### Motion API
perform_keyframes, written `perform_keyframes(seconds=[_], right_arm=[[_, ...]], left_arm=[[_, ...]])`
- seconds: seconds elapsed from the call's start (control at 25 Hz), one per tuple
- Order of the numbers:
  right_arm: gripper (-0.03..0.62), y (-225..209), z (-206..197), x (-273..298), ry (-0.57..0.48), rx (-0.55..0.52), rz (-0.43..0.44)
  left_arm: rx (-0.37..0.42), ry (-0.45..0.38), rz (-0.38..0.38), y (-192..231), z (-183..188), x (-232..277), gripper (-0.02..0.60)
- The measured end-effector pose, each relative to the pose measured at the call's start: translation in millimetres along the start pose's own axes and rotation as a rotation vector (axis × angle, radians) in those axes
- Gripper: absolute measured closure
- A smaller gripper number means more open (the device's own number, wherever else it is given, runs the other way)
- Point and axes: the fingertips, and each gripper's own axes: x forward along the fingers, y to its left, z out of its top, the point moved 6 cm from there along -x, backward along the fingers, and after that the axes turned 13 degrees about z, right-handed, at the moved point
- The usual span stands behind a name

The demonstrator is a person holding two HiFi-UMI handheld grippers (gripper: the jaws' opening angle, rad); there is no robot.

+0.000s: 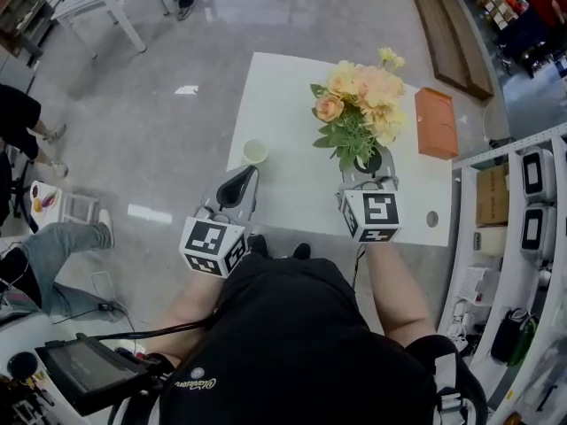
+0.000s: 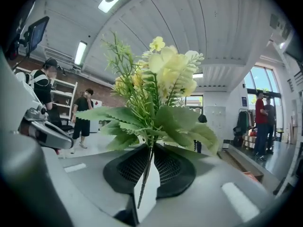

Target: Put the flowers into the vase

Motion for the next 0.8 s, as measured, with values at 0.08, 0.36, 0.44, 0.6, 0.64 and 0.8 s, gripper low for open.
perform_keyframes(seconds=[0.08, 0.36, 0.44, 0.6, 0.64, 0.8], right_arm=[[0.553, 19.6, 13.9, 16.8, -0.024, 0.003, 0.068], [0.553, 81.9, 80.5, 60.8, -0.174, -0.009, 0.25], [0.552, 92.4, 93.7, 67.4, -0.206, -0.014, 0.287], [0.551, 113.3, 95.4, 76.8, -0.217, -0.026, 0.323], [0.551, 115.6, 92.4, 78.7, -0.21, -0.028, 0.33], [0.551, 113.9, 72.9, 87.9, -0.167, -0.027, 0.368]], left_arm=[[-0.012, 0.0, 0.036, 14.1, 1.3, -8.7, 0.574], [-0.047, -0.002, 0.109, 56.5, -3.5, -26.8, 0.574], [-0.055, -0.003, 0.122, 61.0, -6.6, -29.9, 0.574], [-0.067, -0.003, 0.132, 68.2, -16.4, -37.7, 0.574], [-0.069, -0.002, 0.134, 68.5, -17.2, -38.0, 0.574], [-0.071, 0.007, 0.14, 63.4, -10.7, -32.3, 0.574]])
